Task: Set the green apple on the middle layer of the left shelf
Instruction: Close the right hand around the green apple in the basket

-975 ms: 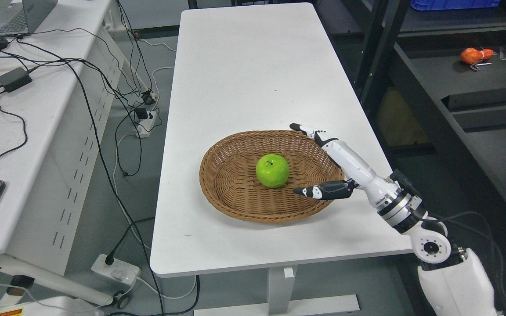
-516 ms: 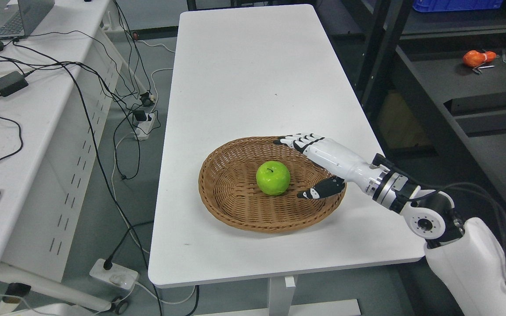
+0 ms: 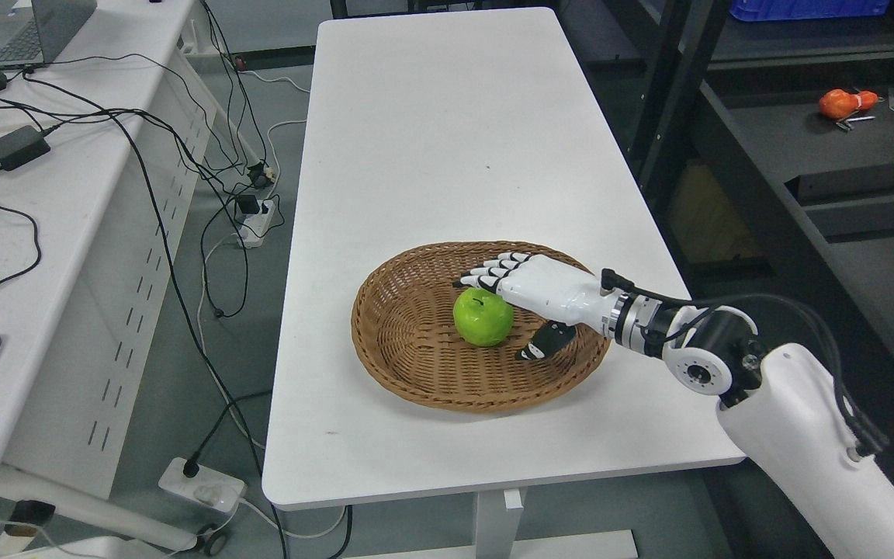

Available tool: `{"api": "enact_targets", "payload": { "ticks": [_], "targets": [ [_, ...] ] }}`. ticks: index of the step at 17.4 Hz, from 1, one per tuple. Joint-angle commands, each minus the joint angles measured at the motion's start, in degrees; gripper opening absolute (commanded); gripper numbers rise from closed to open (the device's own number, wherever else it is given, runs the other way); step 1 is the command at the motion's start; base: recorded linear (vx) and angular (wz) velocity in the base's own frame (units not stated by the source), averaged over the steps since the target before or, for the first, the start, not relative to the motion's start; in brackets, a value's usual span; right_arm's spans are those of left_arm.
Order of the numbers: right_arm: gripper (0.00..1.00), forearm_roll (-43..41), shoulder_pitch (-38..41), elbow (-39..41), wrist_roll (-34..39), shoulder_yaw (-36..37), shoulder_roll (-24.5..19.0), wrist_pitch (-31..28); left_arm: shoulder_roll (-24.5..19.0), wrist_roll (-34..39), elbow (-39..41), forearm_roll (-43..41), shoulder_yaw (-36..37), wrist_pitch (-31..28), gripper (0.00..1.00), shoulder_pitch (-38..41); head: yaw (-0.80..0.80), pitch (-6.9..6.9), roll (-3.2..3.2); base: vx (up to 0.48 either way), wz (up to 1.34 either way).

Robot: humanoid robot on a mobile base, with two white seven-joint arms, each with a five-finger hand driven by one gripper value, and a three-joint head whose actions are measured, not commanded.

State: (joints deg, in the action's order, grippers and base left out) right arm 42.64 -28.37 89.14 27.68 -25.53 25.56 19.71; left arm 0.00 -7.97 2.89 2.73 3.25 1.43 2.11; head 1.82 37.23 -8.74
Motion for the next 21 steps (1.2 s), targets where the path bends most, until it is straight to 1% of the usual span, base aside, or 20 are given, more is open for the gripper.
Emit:
{"api": "enact_targets", "payload": {
  "ticks": [1,4,11,12,14,15,16,18,19,20,21],
  "targets": [
    [1.00,1.49,-5.73,-8.45,1.41,-9.45,-0.86,-0.12,-1.00,-0.03,0.01,0.00,0.00,-0.02,1.00,0.00,0.00,0.00,0.00,0.004,0.02],
    [1.00,1.66,-6.96,-12.04,1.68,-11.38,-2.70,-0.12,-1.00,-0.03,0.01,0.00,0.00,-0.03,1.00,0.00,0.00,0.00,0.00,0.001,0.01],
    [1.00,1.75,-8.99,-13.64,3.17,-11.47,-3.41,-1.08,-1.00,-0.03,0.01,0.00,0.00,-0.03,1.00,0.00,0.00,0.00,0.00,0.000,0.00],
    [0.94,1.84,-8.99,-13.55,3.08,-11.47,-3.41,-1.08,-1.00,-0.03,0.01,0.00,0.00,-0.03,1.00,0.00,0.00,0.00,0.00,0.000,0.00],
    [0.68,1.75,-8.99,-13.55,2.99,-11.30,-3.41,-0.47,-1.00,0.06,0.01,0.00,0.00,0.06,1.00,0.00,0.00,0.00,0.00,0.000,0.00],
    [0.57,1.58,-8.81,-13.46,2.91,-10.95,-3.32,0.58,-1.00,-0.03,0.01,0.00,0.00,-0.02,1.00,0.00,0.00,0.00,0.00,0.000,0.00],
    [0.42,1.49,-8.64,-13.46,2.73,-10.34,-3.24,1.81,-1.00,-0.03,0.01,0.00,0.00,-0.03,1.00,0.00,0.00,0.00,0.00,0.000,0.00],
    [0.28,1.14,-8.29,-13.37,2.64,-8.58,-3.15,2.26,-1.00,-0.03,0.01,0.00,0.00,-0.03,1.00,0.00,0.00,0.00,0.00,0.000,0.00],
    [0.17,0.70,-8.02,-13.20,2.47,-7.36,-3.06,2.52,-1.00,-0.03,0.01,0.00,0.00,-0.03,1.00,0.00,0.00,0.00,0.00,0.000,0.00],
    [0.02,-0.78,-7.59,-12.94,3.16,-5.08,-2.80,3.39,-1.00,-0.03,0.01,0.00,0.00,-0.03,1.00,0.00,0.00,0.00,0.00,0.000,0.00],
    [0.00,-1.84,-7.32,-12.85,3.61,-2.97,-2.19,3.84,-1.00,-0.03,0.01,0.00,0.00,-0.03,1.00,0.00,0.00,0.00,0.00,0.000,0.00]
  ]
}}
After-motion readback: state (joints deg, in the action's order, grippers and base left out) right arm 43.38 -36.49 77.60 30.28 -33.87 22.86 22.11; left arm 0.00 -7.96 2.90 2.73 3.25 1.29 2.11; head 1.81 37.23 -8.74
